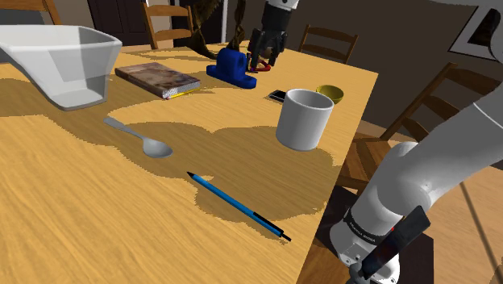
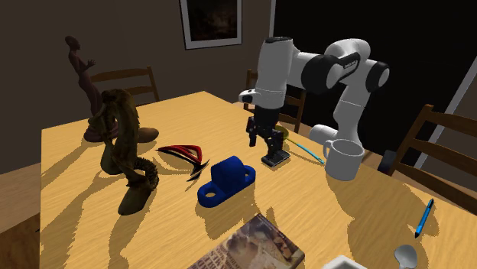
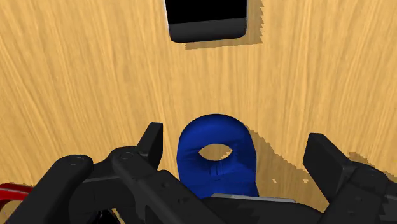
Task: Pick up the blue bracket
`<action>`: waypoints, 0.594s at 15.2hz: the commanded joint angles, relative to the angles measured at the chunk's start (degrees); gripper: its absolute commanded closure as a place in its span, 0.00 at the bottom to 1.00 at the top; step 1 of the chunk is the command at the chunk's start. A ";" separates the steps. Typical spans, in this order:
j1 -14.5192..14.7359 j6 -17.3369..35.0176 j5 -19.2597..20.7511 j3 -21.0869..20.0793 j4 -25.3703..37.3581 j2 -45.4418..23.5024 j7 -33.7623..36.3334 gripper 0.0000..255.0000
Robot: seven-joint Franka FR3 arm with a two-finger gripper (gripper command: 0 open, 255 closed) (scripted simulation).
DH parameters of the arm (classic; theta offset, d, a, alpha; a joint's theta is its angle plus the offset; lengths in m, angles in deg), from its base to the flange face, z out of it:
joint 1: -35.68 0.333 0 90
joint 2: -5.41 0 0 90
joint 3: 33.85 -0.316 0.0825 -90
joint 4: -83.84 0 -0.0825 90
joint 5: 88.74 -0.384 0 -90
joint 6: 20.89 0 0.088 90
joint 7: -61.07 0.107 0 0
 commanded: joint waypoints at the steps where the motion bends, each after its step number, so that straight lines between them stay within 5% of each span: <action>1: 0.06 0.69 -1.23 0.34 4.21 -4.16 0.05 0.00; 9: -0.62 -2.00 -6.71 2.07 26.75 -21.50 -0.67 0.00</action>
